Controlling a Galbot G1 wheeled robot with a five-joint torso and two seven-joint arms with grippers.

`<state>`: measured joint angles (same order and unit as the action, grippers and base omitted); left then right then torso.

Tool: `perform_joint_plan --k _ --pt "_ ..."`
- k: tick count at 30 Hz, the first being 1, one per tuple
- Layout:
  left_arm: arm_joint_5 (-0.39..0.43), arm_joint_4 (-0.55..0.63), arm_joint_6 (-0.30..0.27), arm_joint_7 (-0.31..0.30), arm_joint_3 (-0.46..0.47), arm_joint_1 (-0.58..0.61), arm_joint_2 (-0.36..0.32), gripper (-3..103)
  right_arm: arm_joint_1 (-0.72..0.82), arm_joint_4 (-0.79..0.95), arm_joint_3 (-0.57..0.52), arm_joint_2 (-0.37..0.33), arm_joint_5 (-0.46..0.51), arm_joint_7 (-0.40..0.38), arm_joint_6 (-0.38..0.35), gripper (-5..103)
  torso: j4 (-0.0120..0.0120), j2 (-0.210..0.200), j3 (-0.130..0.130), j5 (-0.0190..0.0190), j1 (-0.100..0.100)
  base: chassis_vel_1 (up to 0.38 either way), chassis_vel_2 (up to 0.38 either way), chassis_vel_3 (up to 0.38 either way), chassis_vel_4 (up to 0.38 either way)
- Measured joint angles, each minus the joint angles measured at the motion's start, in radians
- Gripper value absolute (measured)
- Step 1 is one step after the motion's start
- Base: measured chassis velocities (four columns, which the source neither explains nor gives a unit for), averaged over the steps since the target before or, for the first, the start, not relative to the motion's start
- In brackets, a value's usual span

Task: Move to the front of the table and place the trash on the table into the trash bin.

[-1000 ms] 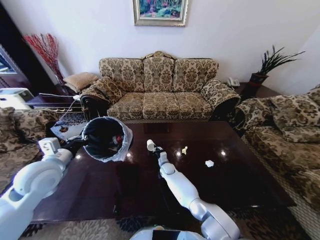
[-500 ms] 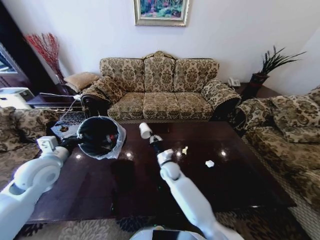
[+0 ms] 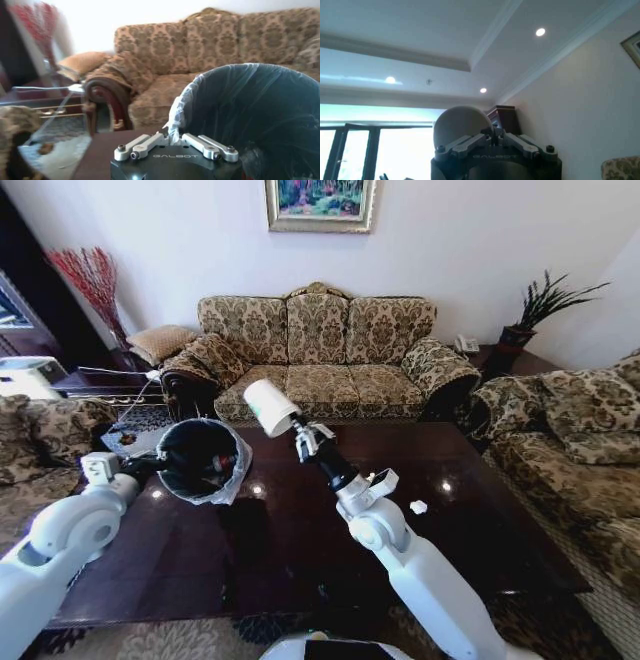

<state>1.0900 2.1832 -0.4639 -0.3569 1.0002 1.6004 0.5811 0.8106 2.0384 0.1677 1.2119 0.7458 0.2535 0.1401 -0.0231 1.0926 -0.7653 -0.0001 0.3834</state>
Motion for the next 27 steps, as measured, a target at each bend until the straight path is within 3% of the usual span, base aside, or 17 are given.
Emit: perform_joint_plan --k 6,9,15,19,21,23,27 --pt "0.043 0.069 -0.027 0.006 0.004 0.006 -0.002 1 -0.062 -0.054 0.079 0.028 -0.034 0.019 -0.01 0 -0.0001 0.0 0.0 0.0001 0.0 0.0 0.0 0.0 0.0" --pt "0.063 0.105 -0.038 0.006 0.013 0.02 -0.002 1 -0.104 -0.104 0.126 0.061 -0.096 0.015 -0.005 -3 -0.0002 0.0 0.0 0.0001 0.0 0.0 0.0 0.0 0.0" --pt "0.069 0.114 -0.047 0.001 0.022 0.025 0.001 1 -0.119 -0.135 0.139 0.075 -0.147 -0.009 0.003 1 -0.0003 0.0 0.0 0.0 0.0 0.0 0.0 0.0 0.0" --pt "0.107 0.118 -0.079 -0.016 0.032 0.026 -0.009 1 -0.117 -0.144 0.13 0.065 -0.165 -0.017 0.005 13 0.0001 0.0 0.0 0.0 0.0 0.0 0.0 0.0 0.0" --pt "0.119 0.119 -0.087 -0.022 0.033 0.026 -0.014 1 -0.117 -0.147 0.129 0.064 -0.169 -0.021 0.006 13 0.0 0.0 0.0 0.0 0.0 0.0 0.0 0.0 0.0" --pt "0.163 0.125 -0.118 -0.038 0.039 0.022 -0.041 1 -0.115 -0.152 0.119 0.066 -0.179 -0.032 0.01 27 0.0 0.0 0.0 0.0 0.0 0.0 0.0 0.0 0.0" --pt "0.178 0.128 -0.139 -0.042 0.049 0.024 -0.06 1 -0.114 -0.156 0.112 0.069 -0.182 -0.036 0.012 33 0.0002 0.0 0.0 0.0001 0.0 0.0 0.0 0.0 0.0"
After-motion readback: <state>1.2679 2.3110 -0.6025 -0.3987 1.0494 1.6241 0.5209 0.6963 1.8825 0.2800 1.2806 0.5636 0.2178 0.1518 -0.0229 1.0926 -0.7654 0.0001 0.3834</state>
